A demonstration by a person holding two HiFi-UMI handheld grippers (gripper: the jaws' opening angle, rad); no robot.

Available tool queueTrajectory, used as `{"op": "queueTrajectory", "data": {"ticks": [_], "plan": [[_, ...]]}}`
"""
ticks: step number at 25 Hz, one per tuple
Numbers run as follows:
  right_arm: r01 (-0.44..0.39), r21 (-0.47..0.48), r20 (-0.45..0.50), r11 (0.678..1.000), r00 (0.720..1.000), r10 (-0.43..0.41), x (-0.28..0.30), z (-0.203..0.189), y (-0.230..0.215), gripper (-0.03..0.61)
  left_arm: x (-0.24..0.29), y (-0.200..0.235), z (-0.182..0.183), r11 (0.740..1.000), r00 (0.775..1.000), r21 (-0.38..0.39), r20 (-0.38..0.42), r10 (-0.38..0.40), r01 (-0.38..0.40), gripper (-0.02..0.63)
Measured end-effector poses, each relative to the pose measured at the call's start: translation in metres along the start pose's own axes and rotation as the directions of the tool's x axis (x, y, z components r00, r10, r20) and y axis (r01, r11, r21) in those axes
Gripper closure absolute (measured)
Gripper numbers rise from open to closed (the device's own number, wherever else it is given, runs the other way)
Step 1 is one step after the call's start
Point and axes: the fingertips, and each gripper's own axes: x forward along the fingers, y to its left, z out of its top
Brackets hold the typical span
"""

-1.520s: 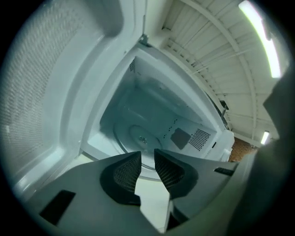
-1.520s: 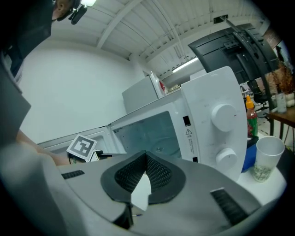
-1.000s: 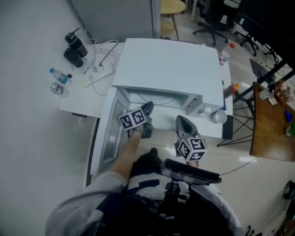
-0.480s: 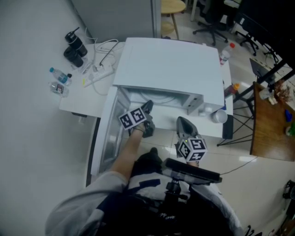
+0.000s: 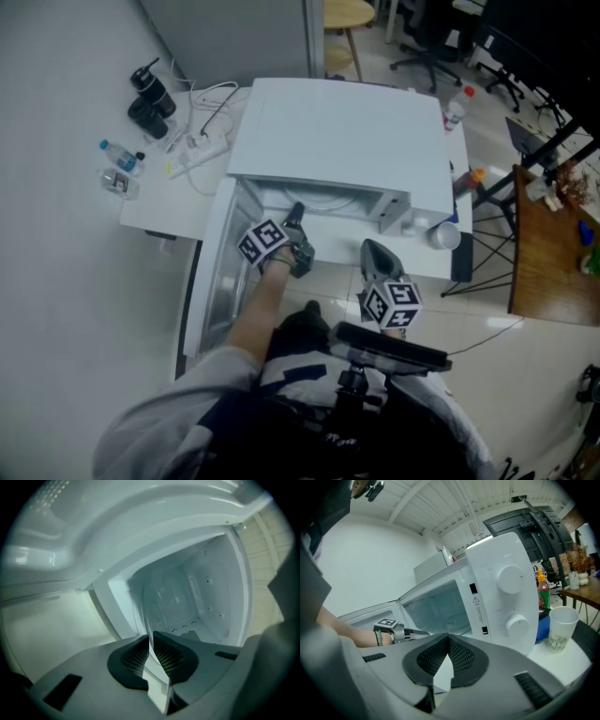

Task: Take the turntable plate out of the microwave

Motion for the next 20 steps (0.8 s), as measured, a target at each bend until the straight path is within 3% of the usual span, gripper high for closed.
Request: {"op": "queueTrajectory", "data": {"ticks": [11, 17, 20], "plan": [[-0.063, 0.009, -0.050, 0.998, 0.997, 0.063, 0.009, -0.012, 0.015, 0.591, -0.015, -0.008, -0.030, 0.998, 0.998, 0.066, -0.065, 0.001, 0.004, 0.595], [-0.122, 0.096, -0.149, 0.988, 0.980, 0.135, 0.039, -0.033, 0.024, 0.581, -0.026, -0.008, -0.042, 0.992, 0.997, 0.118, -0.076, -0.026, 0.035, 0.621], [-0.123, 0.200, -0.200, 0.972, 0.966, 0.163, 0.060, -0.048, 0.021, 0.530, -0.025, -0.023, -0.034, 0.984, 0.995, 0.155, -0.065, -0.074, 0.083, 0.621]]}}
